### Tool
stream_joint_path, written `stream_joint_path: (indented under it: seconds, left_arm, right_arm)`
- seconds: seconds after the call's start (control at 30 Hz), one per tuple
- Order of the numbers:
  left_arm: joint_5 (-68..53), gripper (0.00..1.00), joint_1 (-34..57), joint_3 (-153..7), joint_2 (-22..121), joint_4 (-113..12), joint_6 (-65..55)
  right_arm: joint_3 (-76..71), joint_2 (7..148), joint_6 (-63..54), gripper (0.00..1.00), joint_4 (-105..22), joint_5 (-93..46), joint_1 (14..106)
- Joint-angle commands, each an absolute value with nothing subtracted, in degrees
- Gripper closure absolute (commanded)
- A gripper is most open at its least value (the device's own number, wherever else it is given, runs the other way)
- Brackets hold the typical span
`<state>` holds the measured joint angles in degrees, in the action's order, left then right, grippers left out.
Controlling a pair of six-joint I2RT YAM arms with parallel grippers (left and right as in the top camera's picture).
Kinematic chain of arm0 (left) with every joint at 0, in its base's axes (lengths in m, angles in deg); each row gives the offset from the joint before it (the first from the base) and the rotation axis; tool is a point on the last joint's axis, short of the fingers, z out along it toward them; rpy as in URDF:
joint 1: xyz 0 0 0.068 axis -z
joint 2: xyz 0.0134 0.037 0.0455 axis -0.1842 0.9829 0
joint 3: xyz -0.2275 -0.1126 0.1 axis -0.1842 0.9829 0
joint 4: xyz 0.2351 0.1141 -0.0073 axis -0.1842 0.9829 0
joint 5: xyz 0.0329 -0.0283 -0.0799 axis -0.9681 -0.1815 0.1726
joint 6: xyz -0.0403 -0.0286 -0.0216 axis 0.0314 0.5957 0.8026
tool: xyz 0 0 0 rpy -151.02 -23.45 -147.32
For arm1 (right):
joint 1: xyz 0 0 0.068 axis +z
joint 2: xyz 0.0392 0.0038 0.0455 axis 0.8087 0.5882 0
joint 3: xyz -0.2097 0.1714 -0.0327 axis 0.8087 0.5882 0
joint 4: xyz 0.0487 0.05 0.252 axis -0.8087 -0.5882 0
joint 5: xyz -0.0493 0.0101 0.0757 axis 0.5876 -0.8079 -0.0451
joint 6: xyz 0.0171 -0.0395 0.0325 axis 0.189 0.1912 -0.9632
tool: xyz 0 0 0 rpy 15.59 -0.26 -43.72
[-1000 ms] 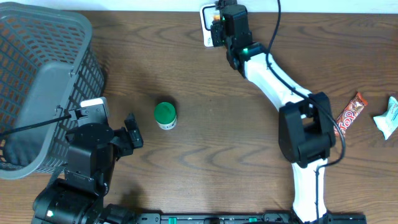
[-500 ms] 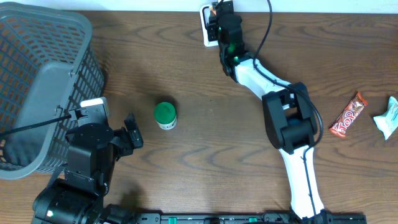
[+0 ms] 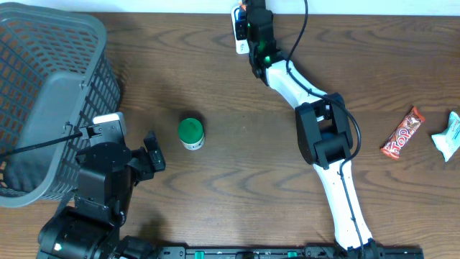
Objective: Scan the item barcode
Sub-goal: 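Lift the tissue pack and hold it before the white scanner, then carry the tissue pack with the right gripper to the right side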
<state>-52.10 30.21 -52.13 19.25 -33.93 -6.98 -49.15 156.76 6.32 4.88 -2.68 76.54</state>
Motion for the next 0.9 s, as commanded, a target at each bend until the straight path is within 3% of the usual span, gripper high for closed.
stream_joint_path:
  seconds: [0.0, 0.37, 0.6, 0.77, 0.87]
  left_arm:
    - [-52.67, 0.02, 29.93, -53.01, 19.20, -33.95, -6.74]
    - [-52.64, 0.02, 29.93, -53.01, 19.20, -33.97, -6.74]
    - [-52.64, 0.02, 29.93, -53.01, 19.20, -33.95, -6.74]
    - [-52.67, 0.02, 29.93, -53.01, 19.20, -33.95, -6.74]
    - [-52.64, 0.02, 29.93, -53.01, 19.20, -33.97, -6.74]
  right_arm:
    - [-51.93, 157.61, 5.53, 0.66, 1.27, -1.93, 75.97]
    - [-55.34, 141.24, 1.46, 0.72, -39.47, -1.06, 74.81]
    - [-55.34, 129.81, -1.57, 0.69, -67.45, -0.47, 67.05]
    - [-55.05, 129.02, -1.55, 0.69, -78.00, -0.45, 57.61]
    - [-53.48, 129.46, -4.07, 0.68, -76.78, -1.37, 50.22]
